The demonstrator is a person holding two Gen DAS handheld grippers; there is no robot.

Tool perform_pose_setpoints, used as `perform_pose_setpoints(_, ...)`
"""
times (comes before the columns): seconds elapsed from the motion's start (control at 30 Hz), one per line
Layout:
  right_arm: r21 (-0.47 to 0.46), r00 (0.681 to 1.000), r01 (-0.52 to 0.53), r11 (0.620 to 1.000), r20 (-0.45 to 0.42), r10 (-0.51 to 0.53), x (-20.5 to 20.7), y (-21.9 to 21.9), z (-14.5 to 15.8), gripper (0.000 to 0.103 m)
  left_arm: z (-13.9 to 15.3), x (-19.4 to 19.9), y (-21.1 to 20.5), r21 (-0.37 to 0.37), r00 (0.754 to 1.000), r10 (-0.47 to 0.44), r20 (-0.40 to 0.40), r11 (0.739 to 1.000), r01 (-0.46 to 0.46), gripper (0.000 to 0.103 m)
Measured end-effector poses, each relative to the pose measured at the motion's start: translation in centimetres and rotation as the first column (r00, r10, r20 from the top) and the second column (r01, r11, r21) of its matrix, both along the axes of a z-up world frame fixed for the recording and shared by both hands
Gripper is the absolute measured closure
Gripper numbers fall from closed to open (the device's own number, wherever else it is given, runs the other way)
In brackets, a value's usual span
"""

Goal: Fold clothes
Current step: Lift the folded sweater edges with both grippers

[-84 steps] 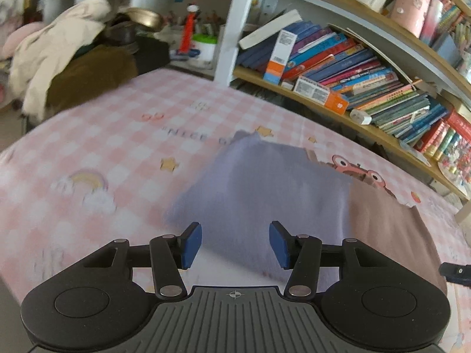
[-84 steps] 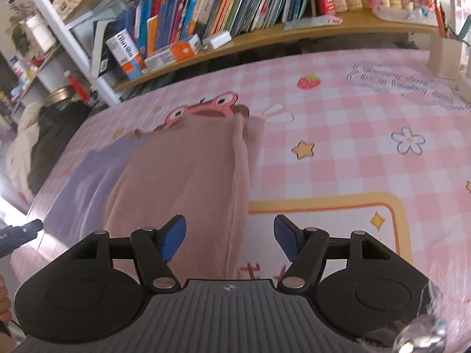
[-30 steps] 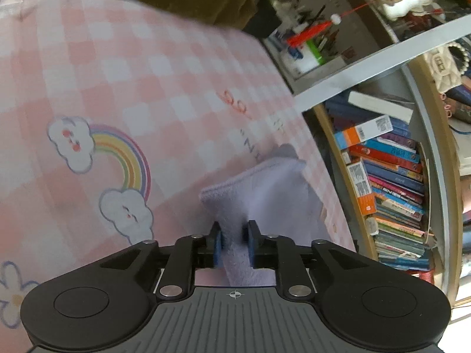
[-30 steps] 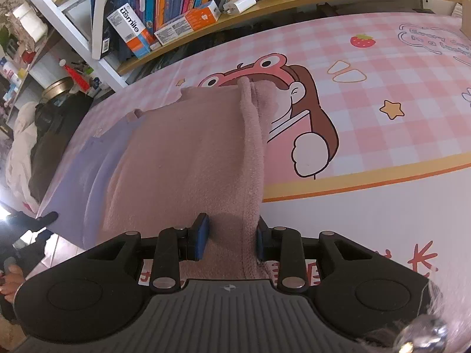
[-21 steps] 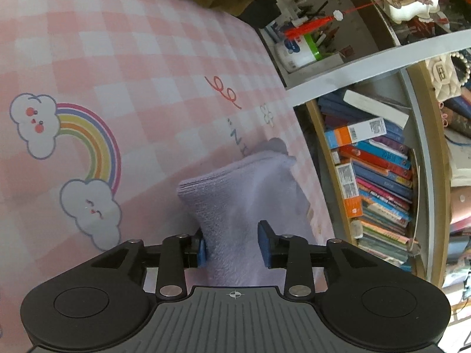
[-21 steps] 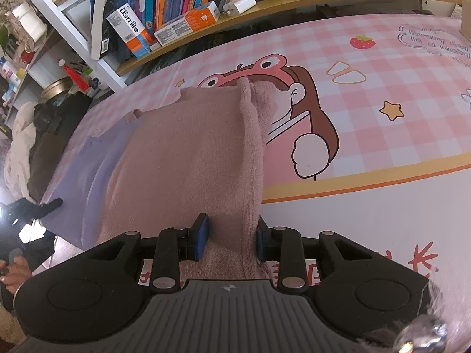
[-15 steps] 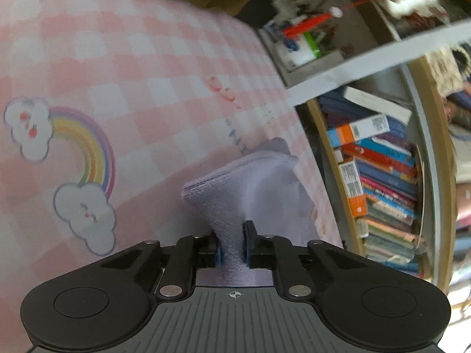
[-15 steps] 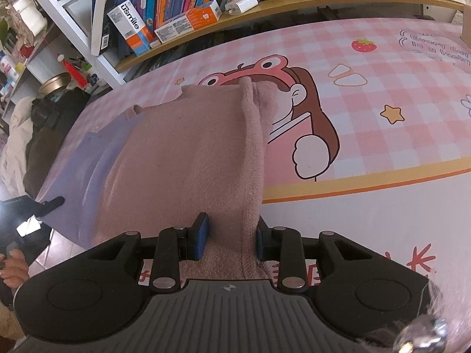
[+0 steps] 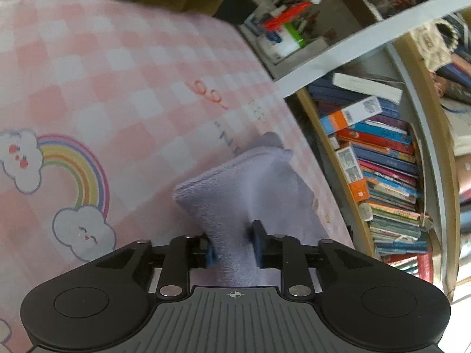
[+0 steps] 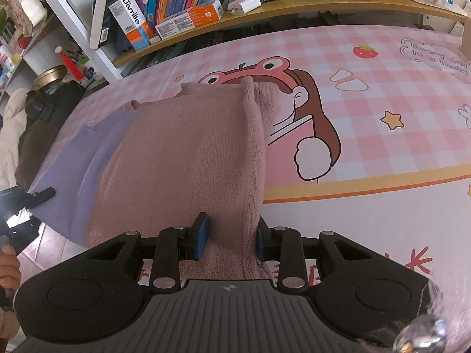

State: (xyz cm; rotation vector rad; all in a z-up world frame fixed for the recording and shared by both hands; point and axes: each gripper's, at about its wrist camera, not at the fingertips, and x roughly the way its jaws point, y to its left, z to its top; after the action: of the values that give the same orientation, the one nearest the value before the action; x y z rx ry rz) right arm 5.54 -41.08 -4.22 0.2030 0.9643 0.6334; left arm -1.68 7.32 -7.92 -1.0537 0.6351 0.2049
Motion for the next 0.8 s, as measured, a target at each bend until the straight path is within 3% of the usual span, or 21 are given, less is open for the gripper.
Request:
perform_pose_setpoints(0.27, -0.005, 1.000, -0.007, 1.000, -0.002, 0.007, -0.2, 0.0, -0.2, 0.069, -0.1, -0.1, -0.2, 0.013, 1.000, 0.021, 0.004, 1.000, -0.021, 0.092)
perform_pose_setpoints(0.4, -0.007, 1.000, -0.010, 1.000, -0.002, 0.010, -0.3, -0.1, -0.3, 0.046, 1.0, 0.1, -0.9, 0.054, 0.999, 0.029, 0.018, 0.998, -0.029, 0.093)
perform_pose_setpoints(0.47, -0.008, 1.000, -0.011, 1.000, -0.003, 0.011, -0.3, -0.1, -0.4, 0.042, 1.7, 0.0, -1.4, 0.081, 0.999, 0.028, 0.027, 0.996, -0.030, 0.093)
perform_pose_setpoints(0.67, -0.012, 1.000, -0.016, 1.000, -0.004, 0.016, -0.4, -0.1, -0.5, 0.042, 5.1, 0.4, -3.6, 0.183, 0.998, 0.006, 0.064, 0.983, -0.018, 0.093)
perform_pose_setpoints(0.8, -0.014, 1.000, -0.020, 1.000, -0.005, 0.020, -0.5, -0.1, -0.6, 0.061, 7.8, 1.0, -6.0, 0.274, 0.995, -0.044, 0.089, 0.961, 0.018, 0.093)
